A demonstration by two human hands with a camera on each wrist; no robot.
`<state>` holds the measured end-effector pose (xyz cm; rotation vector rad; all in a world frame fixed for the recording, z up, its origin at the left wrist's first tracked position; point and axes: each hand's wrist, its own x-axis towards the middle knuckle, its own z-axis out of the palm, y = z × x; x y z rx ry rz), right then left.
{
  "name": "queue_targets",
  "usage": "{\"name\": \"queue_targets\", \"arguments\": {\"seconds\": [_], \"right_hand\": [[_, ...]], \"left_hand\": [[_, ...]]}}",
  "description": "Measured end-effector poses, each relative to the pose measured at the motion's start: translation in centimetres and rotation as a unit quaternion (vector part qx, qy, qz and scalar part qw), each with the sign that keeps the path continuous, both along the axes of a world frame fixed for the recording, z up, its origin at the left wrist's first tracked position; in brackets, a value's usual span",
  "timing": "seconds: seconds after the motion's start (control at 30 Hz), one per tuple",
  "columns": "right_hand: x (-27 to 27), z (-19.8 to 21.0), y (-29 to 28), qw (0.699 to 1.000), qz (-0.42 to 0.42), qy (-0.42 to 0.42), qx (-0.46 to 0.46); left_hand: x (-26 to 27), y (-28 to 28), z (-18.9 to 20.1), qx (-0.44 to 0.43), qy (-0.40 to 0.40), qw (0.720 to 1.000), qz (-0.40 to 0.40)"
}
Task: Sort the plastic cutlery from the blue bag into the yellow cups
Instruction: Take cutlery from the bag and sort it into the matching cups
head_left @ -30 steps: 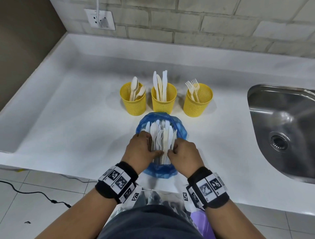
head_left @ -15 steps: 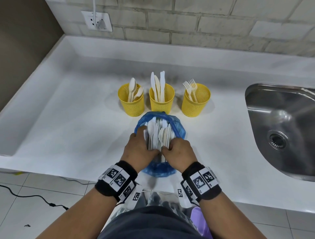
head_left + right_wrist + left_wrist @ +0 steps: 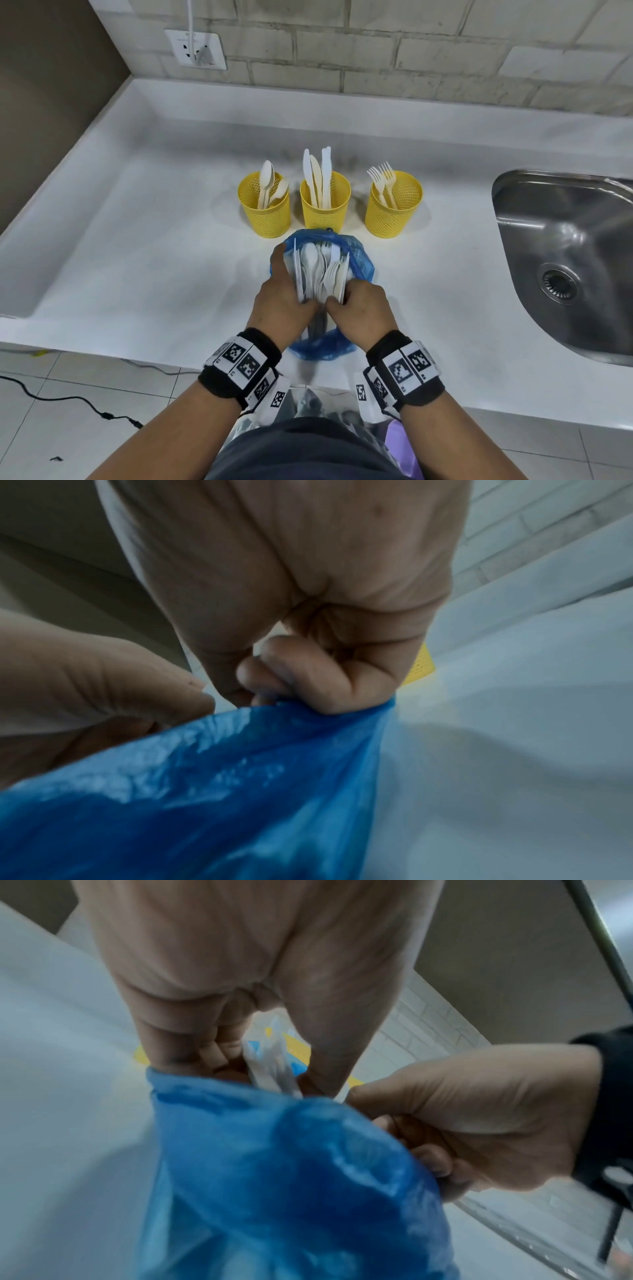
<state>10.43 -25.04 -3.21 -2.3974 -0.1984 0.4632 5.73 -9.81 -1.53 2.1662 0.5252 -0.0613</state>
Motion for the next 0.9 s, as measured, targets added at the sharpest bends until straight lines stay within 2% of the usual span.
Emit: {"name": "queue_targets", "arguments": {"seconds": [0.2, 0.63, 0.9], "right_hand": [[-0.4, 0.1, -0.4, 0.999, -0.021, -0.019, 0.032], [-0.1, -0.1, -0.1, 1.0, -0.015, 0.002, 0.013], [-0.7, 0.2, -0.5, 0.998, -0.024, -0.001, 0.05]], "left_hand": [[0.3, 0.7, -0.5, -0.03, 0.011, 0.999, 0.007], [0.2, 0.8, -0.7, -0.006, 0.044, 0.999, -0.007], [-0.7, 0.9, 0.4, -0.08, 0.023, 0.996, 0.036]]}}
